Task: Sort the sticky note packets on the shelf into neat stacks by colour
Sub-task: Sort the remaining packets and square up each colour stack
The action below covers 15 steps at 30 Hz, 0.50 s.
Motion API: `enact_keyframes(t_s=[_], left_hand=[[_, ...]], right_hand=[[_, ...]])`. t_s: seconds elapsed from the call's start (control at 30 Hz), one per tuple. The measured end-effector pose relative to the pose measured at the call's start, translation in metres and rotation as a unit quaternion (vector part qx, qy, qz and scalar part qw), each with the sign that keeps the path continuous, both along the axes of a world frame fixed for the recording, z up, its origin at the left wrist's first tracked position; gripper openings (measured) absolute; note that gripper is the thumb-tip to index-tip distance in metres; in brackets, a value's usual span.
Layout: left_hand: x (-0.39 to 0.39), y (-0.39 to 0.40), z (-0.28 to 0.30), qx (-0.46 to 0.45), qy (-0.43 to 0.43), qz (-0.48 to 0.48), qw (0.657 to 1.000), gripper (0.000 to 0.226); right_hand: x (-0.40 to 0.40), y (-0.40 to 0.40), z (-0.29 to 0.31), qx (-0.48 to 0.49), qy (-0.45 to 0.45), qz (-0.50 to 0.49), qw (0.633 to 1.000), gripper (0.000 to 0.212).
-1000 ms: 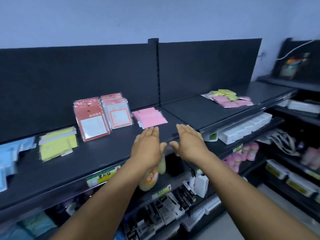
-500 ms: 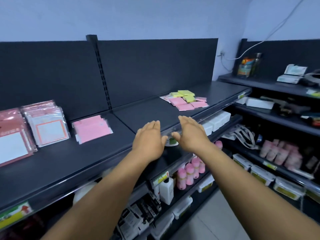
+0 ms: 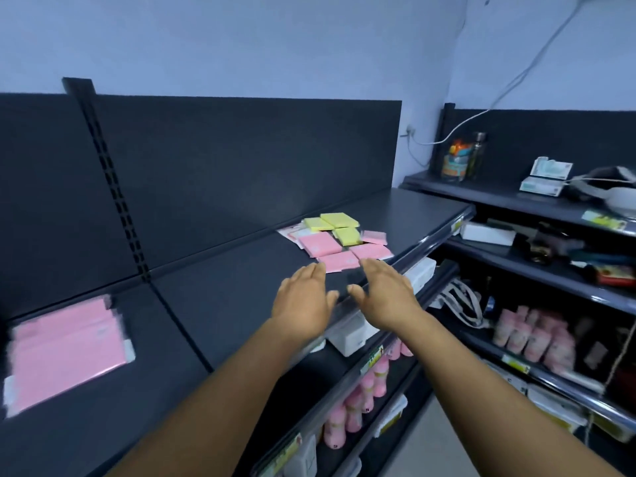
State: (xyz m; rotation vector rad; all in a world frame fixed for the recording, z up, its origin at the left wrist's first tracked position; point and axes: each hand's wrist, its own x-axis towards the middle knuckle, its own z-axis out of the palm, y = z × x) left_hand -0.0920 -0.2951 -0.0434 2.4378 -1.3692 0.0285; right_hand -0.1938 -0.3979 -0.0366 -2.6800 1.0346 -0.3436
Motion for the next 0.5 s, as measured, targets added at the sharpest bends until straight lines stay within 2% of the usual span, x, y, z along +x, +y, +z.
enact_keyframes(t_s=[0.27,0.4,0.5], left_hand=[[0.028,-0.056,-0.014,0.030,0.004,-0.014,0.999,0.056],[0.049,-0.078,-0.020,0.039,0.008,0.021,0.999,0.054],[0.060,-0.090,-0.021,0.051,0.025,0.052,0.997,0.054]], right_hand=[[0.026,-0.056,-0.017,0.016,0.017,-0.002,1.000,0.054],[0.047,-0.082,-0.023,0.009,0.005,0.035,0.999,0.046],[0.066,-0.102,-0.028,0.008,0.010,0.053,0.999,0.050]])
